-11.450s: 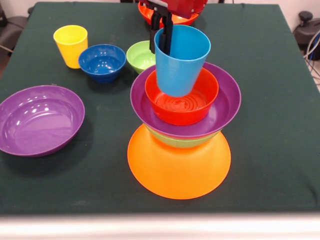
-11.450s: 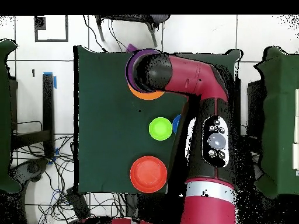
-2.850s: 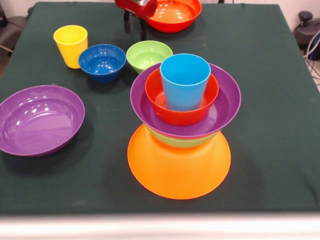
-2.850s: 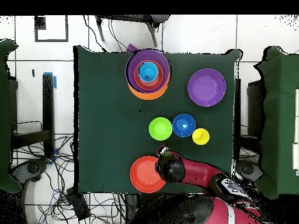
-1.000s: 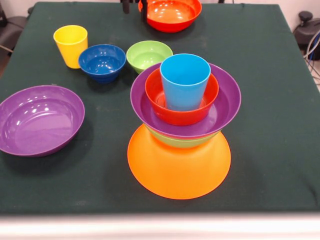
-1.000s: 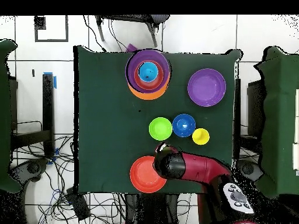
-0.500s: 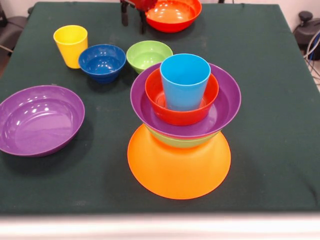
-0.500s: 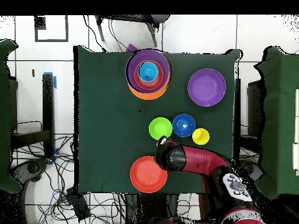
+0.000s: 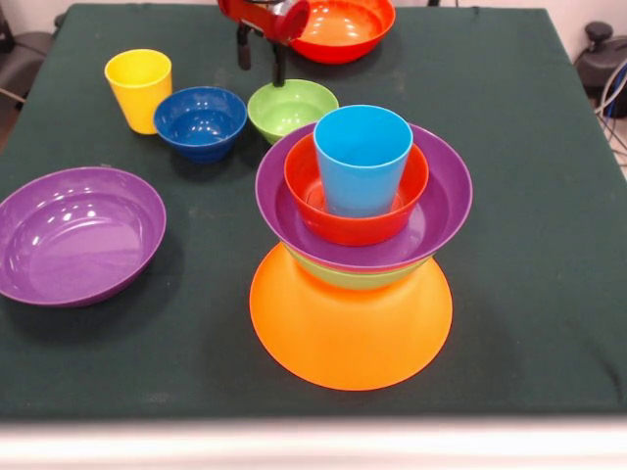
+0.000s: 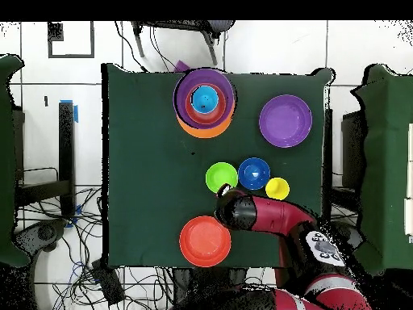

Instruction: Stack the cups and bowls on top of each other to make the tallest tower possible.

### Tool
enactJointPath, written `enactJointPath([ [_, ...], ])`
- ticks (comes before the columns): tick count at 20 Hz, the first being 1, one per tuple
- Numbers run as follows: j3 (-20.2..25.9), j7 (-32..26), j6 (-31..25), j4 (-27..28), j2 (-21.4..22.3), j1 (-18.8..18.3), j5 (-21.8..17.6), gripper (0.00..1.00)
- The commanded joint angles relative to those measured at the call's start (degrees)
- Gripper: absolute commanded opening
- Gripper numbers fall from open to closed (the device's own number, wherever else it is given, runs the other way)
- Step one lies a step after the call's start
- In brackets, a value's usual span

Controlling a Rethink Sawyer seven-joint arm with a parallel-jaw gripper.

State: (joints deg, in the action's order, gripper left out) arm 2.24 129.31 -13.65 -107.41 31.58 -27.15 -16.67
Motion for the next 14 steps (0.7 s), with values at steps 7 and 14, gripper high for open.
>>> enactJointPath([
  [7, 6.39, 3.36, 1.7, 4.21, -2.67, 1.6, 1.66, 1.0],
  [14, 6.0, 3.27, 2.79, 4.71, -4.32, 1.58, 1.02, 1.0],
])
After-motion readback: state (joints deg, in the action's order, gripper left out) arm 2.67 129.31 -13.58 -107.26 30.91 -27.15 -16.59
